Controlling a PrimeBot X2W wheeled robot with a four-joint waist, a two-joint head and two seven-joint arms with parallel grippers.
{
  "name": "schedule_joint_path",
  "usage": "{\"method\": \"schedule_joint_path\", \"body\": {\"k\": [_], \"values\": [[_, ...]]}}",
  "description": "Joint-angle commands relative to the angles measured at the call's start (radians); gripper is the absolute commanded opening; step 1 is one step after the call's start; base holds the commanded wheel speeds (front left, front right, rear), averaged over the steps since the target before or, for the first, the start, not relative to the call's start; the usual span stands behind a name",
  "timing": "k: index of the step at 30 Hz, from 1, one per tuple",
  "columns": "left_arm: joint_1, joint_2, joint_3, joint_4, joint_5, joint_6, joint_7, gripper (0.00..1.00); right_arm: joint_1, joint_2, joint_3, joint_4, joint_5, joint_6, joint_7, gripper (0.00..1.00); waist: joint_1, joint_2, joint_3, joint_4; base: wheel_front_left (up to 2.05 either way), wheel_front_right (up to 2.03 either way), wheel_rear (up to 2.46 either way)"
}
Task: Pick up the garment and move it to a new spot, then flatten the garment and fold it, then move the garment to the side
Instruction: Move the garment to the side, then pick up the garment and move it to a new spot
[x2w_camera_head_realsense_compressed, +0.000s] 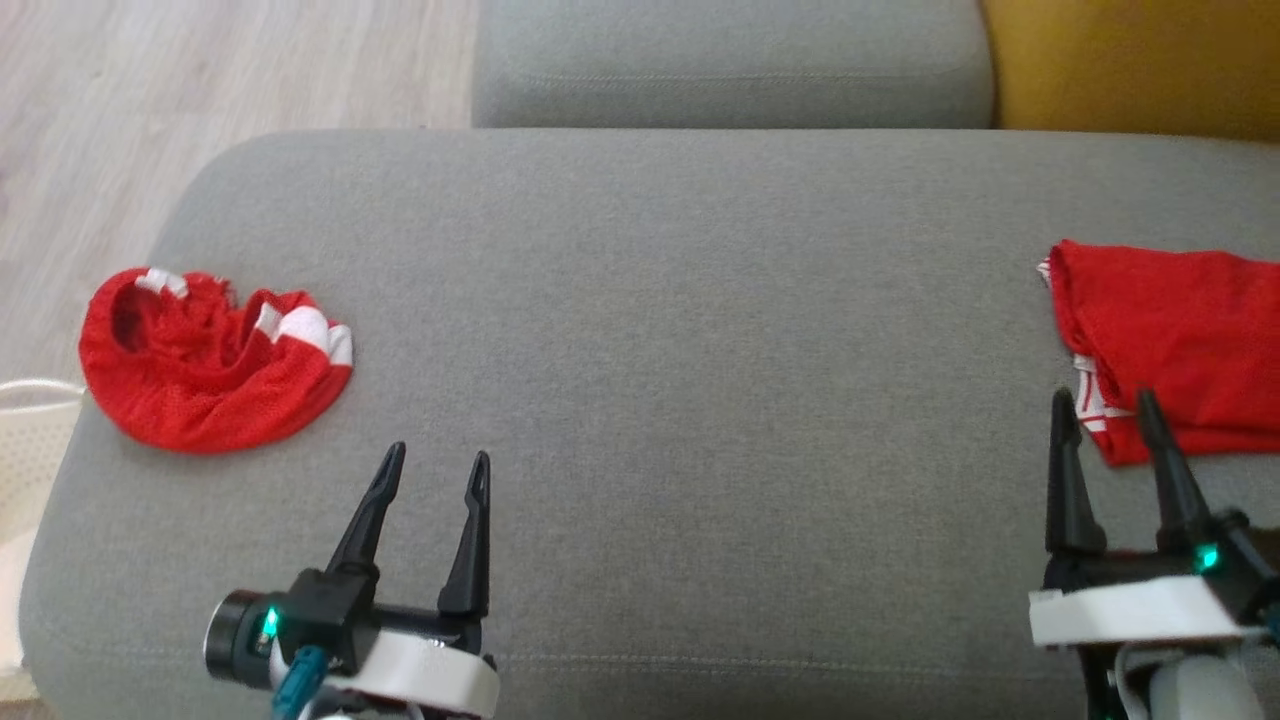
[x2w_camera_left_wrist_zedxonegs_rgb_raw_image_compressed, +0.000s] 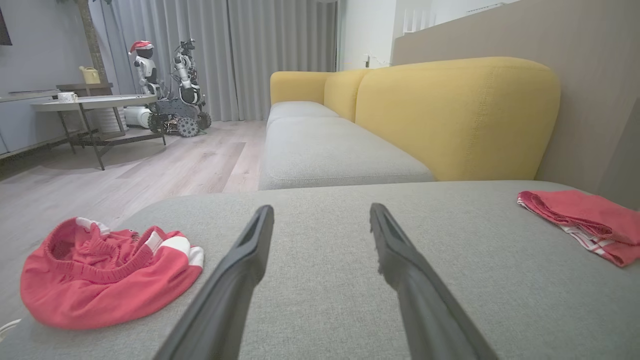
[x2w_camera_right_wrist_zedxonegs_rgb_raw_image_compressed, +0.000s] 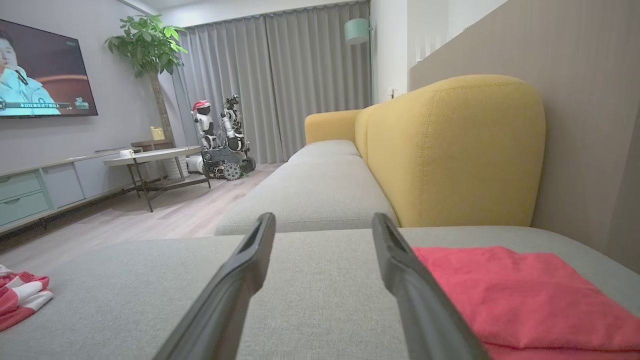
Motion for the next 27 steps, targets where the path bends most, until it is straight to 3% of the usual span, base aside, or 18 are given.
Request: {"method": "schedule_joint_path", "body": {"k": [1, 27], "values": [[-0.025, -0.004, 0.044, -0.038, 0.012, -0.009, -0.005, 1.0, -0.002, 0.0, 0.032, -0.048, 0.005, 0.006, -0.011, 1.0, 0.0001, -0.0001, -0.01, -0.011, 0.0, 0.0, 0.0], [0.007, -0.007, 0.07, -0.034, 0.039, -0.031, -0.005, 1.0, 0.075, 0.0, 0.078, -0.046, 0.074, 0.006, -0.011, 1.0, 0.0001, -0.0001, -0.033, -0.001, 0.0, 0.0, 0.0]]}}
